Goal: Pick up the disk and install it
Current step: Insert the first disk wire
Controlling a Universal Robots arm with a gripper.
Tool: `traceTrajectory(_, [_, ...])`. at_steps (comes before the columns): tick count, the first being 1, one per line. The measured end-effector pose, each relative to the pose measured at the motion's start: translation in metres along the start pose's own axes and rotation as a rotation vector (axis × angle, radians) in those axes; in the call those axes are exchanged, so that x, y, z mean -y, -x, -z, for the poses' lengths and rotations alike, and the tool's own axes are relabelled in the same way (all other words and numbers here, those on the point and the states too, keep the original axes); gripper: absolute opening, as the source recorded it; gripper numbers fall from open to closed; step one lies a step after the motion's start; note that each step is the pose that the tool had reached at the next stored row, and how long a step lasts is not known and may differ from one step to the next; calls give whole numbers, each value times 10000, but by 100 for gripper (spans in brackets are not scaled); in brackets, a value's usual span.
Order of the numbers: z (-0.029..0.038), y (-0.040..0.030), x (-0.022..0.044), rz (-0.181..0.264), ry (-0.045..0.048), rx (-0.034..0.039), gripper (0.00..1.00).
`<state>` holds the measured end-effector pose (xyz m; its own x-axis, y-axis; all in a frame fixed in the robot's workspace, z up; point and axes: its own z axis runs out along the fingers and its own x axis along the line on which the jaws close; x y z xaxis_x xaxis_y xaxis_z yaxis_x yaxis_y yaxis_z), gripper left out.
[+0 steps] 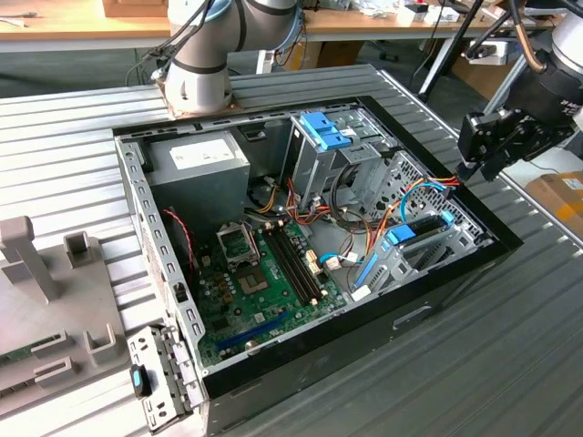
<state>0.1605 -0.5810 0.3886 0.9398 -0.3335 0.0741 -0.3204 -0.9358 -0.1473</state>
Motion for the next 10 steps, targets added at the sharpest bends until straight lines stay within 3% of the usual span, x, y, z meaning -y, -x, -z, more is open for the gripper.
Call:
traceTrajectory(1, [-10,1,-11,-11,-67,7,44])
traceTrajectory(3, [-10,1,-11,-12,-80,11,44])
traceTrajectory(6, [-55,4,-20,-113,-98,-81,44])
traceTrajectory(10, [-96,7,-26,-804,-45,-187,44])
